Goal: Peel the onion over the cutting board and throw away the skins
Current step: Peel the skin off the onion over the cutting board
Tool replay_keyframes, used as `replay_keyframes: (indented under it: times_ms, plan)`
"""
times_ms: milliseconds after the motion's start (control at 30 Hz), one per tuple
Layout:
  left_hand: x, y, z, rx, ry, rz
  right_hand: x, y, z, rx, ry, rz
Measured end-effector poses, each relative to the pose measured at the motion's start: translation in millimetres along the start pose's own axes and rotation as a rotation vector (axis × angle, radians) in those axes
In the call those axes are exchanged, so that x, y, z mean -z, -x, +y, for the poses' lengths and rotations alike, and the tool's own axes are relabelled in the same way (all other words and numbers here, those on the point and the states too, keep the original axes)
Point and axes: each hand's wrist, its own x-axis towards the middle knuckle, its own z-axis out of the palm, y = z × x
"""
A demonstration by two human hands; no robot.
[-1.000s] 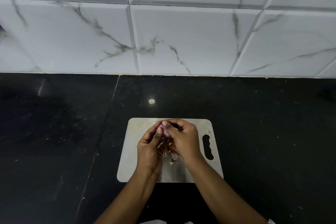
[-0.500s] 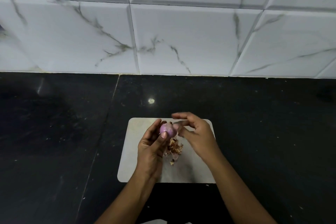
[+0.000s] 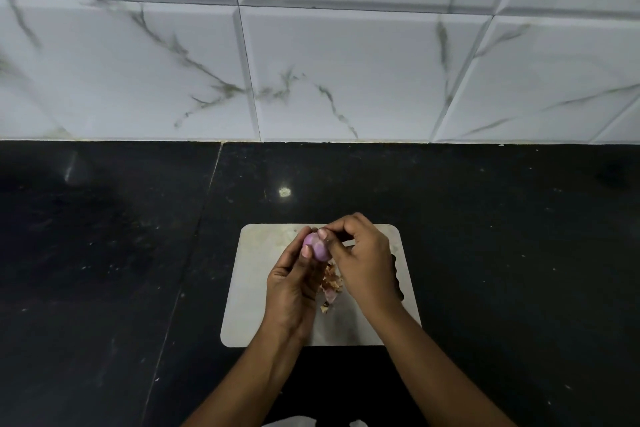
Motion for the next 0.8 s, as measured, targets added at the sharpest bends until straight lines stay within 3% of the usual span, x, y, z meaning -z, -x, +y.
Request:
replay_keyframes:
  times_ms: [167, 300, 500, 800]
  plan:
    - [0.7, -0.7, 0.7, 0.02, -0.006, 0.002, 2.3, -10.6, 10.2, -0.086, -0.079, 0.021]
    - [3.8, 0.1, 2.2, 0.048, 0.017, -0.05, 16.6, -12.1, 3.5, -0.107, -0.209, -0.062]
    - [5.6, -0.5, 3.6, -0.01, -0.028, -0.045, 25.9, -3.3, -10.1, 0.003, -0.108, -0.199]
    - [0.6, -2.4, 7.3, 0.02, 0.074, -0.099, 17.0, 13.6, -12.3, 0.163, 0.096, -0.087]
